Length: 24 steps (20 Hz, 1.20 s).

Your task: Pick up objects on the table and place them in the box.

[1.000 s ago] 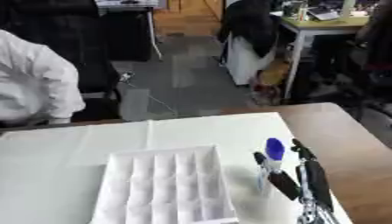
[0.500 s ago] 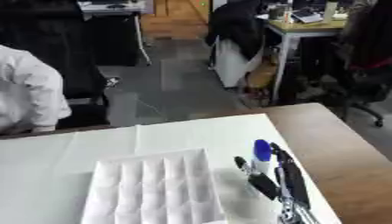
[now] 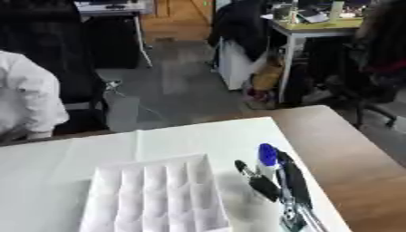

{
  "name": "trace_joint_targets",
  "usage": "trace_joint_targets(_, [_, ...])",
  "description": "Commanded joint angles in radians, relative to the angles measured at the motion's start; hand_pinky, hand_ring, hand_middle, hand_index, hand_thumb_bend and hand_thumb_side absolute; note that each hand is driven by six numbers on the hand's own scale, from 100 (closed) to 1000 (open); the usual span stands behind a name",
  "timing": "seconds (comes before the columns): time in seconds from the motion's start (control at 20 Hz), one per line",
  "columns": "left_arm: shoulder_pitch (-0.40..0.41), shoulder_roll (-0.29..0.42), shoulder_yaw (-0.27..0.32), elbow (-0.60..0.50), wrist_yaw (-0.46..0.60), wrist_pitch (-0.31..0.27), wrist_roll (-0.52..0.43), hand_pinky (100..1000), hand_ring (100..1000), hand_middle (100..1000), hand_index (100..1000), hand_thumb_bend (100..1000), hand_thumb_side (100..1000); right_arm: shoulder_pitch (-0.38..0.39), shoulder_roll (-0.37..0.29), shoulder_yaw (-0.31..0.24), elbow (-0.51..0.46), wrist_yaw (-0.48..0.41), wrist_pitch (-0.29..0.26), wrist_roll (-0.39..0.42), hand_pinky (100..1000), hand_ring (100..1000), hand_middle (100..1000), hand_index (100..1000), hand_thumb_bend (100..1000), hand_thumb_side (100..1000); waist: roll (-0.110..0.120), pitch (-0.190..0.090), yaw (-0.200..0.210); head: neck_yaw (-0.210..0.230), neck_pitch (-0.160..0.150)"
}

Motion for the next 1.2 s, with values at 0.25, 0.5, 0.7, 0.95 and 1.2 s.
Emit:
trace_joint_targets(0.25, [-0.021,0.016,0.003,-0.02,0.009,-0.001,-0.005,655,693,804,870,523,1000,-0.048,-0.012,-0.001,0.049,0.012,-0.003,0.01,750,914,834,940,756,773,0.002,-0.006,0.004,-0.014,-0.012])
trace_joint_targets(0.5, [-0.024,0.015,0.002,-0.02,0.01,-0.001,-0.006,655,694,805,870,523,1000,-0.064,-0.009,-0.001,0.093,0.025,-0.009,-0.014,729,895,812,919,757,766,0.002,-0.004,0.006,-0.014,-0.015])
trace_joint_targets(0.7, [-0.026,0.013,0.002,-0.02,0.011,0.0,-0.007,656,694,805,870,523,1000,-0.079,-0.006,0.0,0.128,0.027,-0.017,-0.034,682,866,786,908,753,737,0.003,-0.003,0.007,-0.016,-0.017])
trace_joint_targets(0.95, [-0.029,0.011,0.001,-0.02,0.014,0.0,-0.009,656,694,805,870,523,1000,-0.095,-0.005,-0.01,0.178,0.024,-0.038,-0.068,564,815,745,889,748,703,0.004,-0.001,0.008,-0.018,-0.02])
trace_joint_targets(1.2, [-0.033,0.008,0.0,-0.02,0.016,0.001,-0.011,657,694,805,870,523,1000,-0.131,-0.007,-0.038,0.271,0.036,-0.073,-0.15,169,578,535,732,694,642,0.007,0.002,0.011,-0.026,-0.031])
